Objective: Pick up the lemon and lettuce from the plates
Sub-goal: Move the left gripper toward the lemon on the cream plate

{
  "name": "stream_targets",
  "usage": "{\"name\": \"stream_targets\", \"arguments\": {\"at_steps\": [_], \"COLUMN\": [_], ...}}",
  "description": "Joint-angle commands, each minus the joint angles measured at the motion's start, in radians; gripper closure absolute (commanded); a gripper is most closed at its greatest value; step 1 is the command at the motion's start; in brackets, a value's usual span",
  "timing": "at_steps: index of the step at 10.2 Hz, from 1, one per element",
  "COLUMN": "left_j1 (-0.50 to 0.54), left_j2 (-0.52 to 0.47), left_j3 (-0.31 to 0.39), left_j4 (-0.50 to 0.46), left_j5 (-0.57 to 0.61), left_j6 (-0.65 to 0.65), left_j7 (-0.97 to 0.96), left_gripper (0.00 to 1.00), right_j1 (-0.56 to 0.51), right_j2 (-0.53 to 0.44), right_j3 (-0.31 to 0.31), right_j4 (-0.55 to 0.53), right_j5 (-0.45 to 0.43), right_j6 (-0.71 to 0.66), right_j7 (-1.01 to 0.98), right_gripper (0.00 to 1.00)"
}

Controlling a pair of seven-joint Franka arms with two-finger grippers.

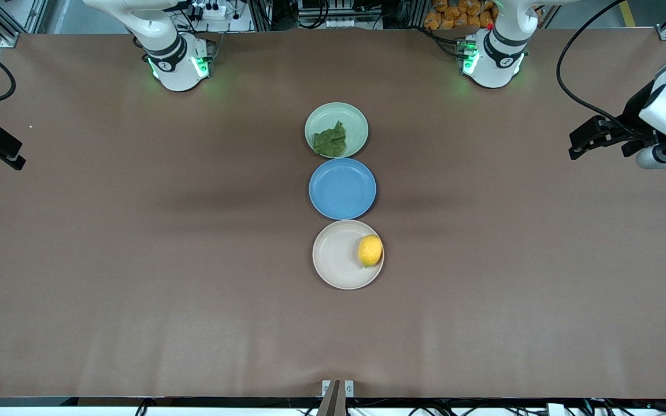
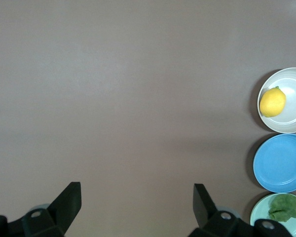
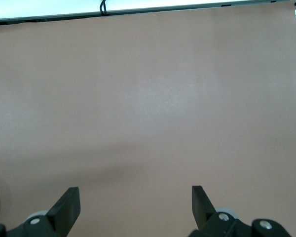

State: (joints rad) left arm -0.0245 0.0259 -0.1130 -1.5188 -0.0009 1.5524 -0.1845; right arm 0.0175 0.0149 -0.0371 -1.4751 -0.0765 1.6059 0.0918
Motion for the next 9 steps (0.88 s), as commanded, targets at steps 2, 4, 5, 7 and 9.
{"name": "stream_targets", "arguments": {"at_steps": [2,4,5,7,9], "left_j1": [0.005,0.005,0.006,-0.012,-0.044], "left_j2": [-0.012,-0.011,-0.006,0.041,0.113], "left_j3": [0.003,0.004,0.004,-0.005,-0.024], "left_j4": [0.009,0.009,0.005,-0.001,-0.005], "left_j5": [-0.004,-0.005,-0.004,-0.011,-0.016], "left_j6": [-0.022,-0.022,-0.022,0.001,0.108], "left_j7": [0.023,0.025,0.026,0.008,-0.025], "left_gripper": [0.0,0.0,0.0,0.0,0.0], "right_j1": [0.01,0.01,0.01,0.01,0.01], "right_j2": [0.014,0.014,0.014,0.014,0.014], "right_j3": [-0.01,-0.01,-0.009,-0.009,-0.009], "right_j4": [0.029,0.027,0.029,0.029,0.027], "right_j5": [0.006,0.006,0.006,0.006,0.006], "right_j6": [-0.024,-0.024,-0.024,-0.024,-0.024], "right_j7": [-0.003,-0.003,-0.003,-0.003,-0.001], "right_gripper": [0.0,0.0,0.0,0.0,0.0]}}
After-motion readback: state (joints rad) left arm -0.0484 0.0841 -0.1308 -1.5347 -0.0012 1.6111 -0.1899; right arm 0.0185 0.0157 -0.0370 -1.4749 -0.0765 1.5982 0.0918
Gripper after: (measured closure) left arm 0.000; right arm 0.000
